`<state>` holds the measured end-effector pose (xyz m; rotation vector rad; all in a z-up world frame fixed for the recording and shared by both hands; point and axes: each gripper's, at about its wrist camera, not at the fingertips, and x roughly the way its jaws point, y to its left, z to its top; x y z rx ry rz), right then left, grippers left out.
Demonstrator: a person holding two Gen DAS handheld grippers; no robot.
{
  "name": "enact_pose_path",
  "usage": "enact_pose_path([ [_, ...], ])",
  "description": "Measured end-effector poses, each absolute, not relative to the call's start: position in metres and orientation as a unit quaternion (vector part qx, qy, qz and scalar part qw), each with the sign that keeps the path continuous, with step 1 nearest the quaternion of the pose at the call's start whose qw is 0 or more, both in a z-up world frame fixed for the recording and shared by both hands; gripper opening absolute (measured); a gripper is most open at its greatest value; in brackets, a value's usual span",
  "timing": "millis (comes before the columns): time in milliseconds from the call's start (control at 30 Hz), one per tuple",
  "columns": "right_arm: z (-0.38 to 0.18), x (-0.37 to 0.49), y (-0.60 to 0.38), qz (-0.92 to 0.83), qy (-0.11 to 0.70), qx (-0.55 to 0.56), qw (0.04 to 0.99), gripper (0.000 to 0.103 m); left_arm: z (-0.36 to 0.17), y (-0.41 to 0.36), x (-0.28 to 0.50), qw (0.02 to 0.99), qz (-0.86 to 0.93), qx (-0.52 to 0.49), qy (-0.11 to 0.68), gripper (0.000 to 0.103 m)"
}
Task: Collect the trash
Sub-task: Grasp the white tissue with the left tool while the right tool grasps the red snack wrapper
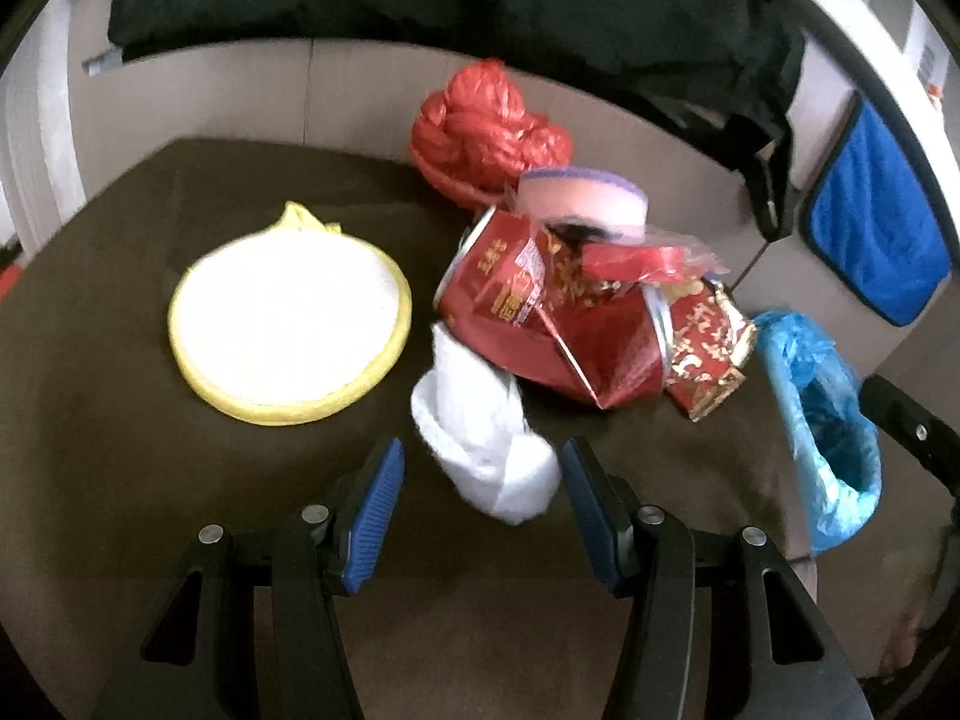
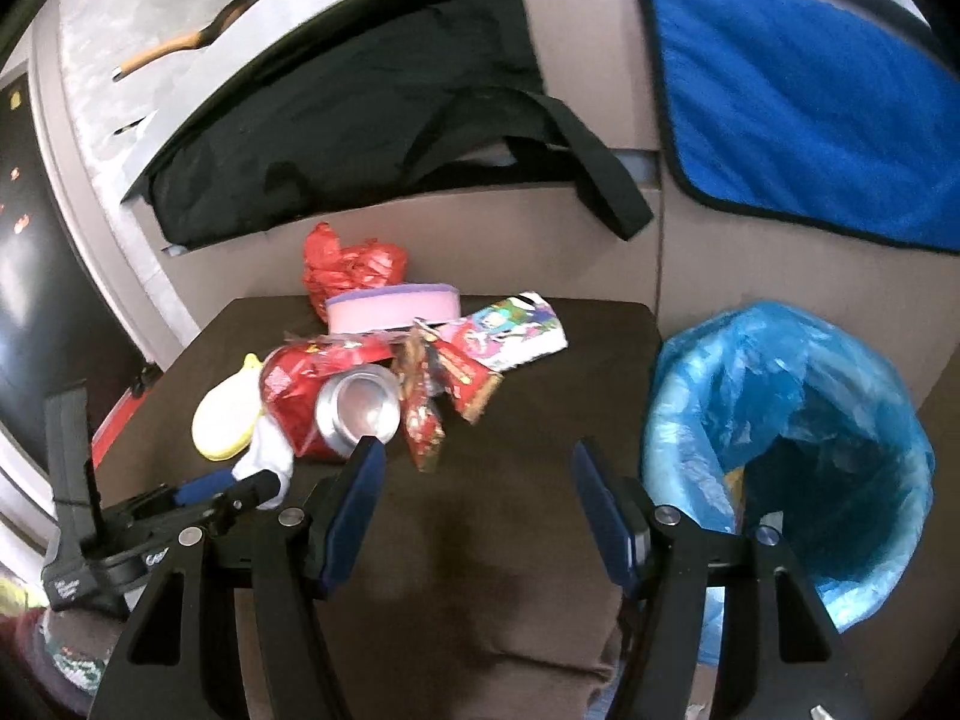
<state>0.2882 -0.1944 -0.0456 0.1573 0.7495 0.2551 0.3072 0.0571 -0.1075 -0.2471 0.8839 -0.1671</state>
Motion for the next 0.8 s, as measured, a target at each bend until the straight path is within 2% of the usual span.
enact_pose_path([
  [67, -0.048, 0.29, -0.198, 0.121, 0.368, 0.081, 0.919, 0.062, -0.107, 0.055, 0.31, 0.891, -0.085, -0.111, 0.432, 0.046],
  [100, -0.05, 0.29, -0.199, 0.121, 0.369, 0.083, 0.918, 0.062, -0.105, 0.058, 0.31, 0.89, -0.094, -0.118, 0.431, 0.026],
  [433, -0.044, 0.303, -0.169, 0.182, 0.366, 0.04, 0.912, 0.062, -0.045, 0.126, 0.293, 0.921, -0.082, -0.13, 0.359, 0.026],
  [667, -0.038, 0.319, -0.127, 0.193, 0.335, -0.082, 0.918, 0.062, -0.03, 0.156, 0.287, 0.925, -0.071, -0.144, 0.345, 0.027],
  [800, -0.037, 0.338, -0.127, 0.213, 0.335, -0.1, 0.912, 0.062, -0.03, 0.162, 0.285, 0.923, -0.07, -0.152, 0.346, 0.027],
])
